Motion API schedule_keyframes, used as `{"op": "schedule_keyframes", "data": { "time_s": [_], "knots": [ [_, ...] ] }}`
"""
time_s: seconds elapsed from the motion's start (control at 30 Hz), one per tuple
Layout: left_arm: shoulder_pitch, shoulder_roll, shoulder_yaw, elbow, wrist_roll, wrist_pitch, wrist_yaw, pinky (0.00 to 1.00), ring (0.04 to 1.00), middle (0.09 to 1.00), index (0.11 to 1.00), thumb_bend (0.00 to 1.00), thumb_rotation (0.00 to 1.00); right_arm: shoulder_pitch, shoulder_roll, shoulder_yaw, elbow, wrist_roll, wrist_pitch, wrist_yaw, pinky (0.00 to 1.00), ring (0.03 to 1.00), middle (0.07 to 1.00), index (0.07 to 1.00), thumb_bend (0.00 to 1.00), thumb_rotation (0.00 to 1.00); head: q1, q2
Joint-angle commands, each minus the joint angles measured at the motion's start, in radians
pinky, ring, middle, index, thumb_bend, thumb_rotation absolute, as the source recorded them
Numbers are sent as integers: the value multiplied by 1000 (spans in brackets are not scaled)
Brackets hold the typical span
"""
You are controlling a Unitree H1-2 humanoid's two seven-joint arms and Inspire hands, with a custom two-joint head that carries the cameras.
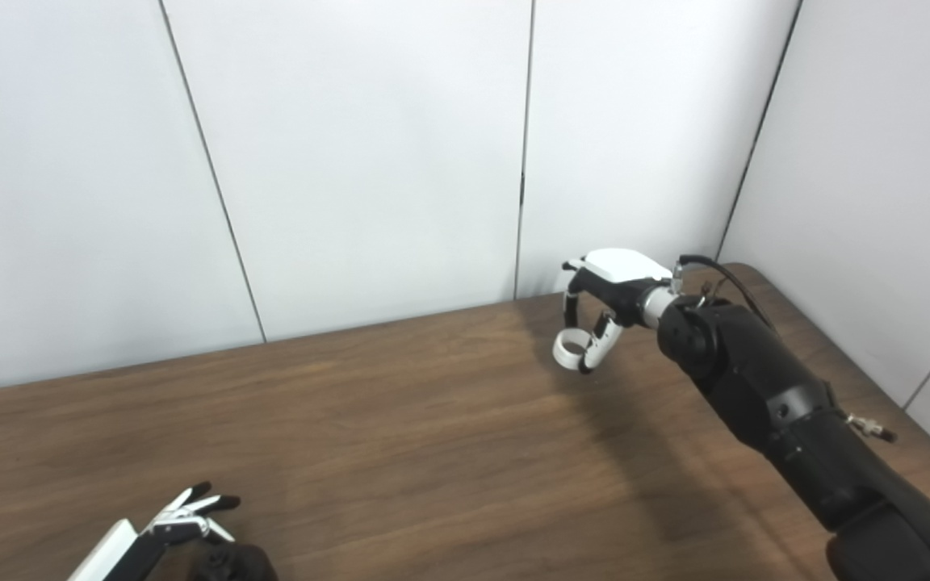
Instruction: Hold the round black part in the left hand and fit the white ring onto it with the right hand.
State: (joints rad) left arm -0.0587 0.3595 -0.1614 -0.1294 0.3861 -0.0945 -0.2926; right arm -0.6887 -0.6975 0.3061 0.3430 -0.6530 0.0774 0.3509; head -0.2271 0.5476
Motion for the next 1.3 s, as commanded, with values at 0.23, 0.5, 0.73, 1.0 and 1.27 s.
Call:
{"op": "schedule_keyframes", "data": {
  "time_s": [0.23,0.5,0.73,1.0,1.27],
  "knots": [
    [-58,-29,-1,27,17,-15,39,1000,1000,908,481,512,37,-19,-19,-51,-218,53,-40,32,992,1000,984,478,524,126,88,41],
    [-78,-62,-14,67,42,0,62,1000,1000,911,481,513,37,28,40,-79,-404,133,-37,83,1000,1000,976,476,522,126,157,55],
    [-107,-93,-38,95,77,16,76,1000,1000,911,481,514,39,25,107,-60,-447,174,-93,109,1000,1000,977,475,521,128,241,89],
    [-126,-118,-58,117,92,9,102,1000,1000,917,480,515,41,21,179,-35,-476,203,-99,154,1000,1000,986,476,521,127,312,126],
    [-129,-129,-71,100,101,29,107,1000,1000,922,479,517,41,16,239,-3,-485,212,-131,173,998,1000,984,476,521,127,333,145]
  ]
}}
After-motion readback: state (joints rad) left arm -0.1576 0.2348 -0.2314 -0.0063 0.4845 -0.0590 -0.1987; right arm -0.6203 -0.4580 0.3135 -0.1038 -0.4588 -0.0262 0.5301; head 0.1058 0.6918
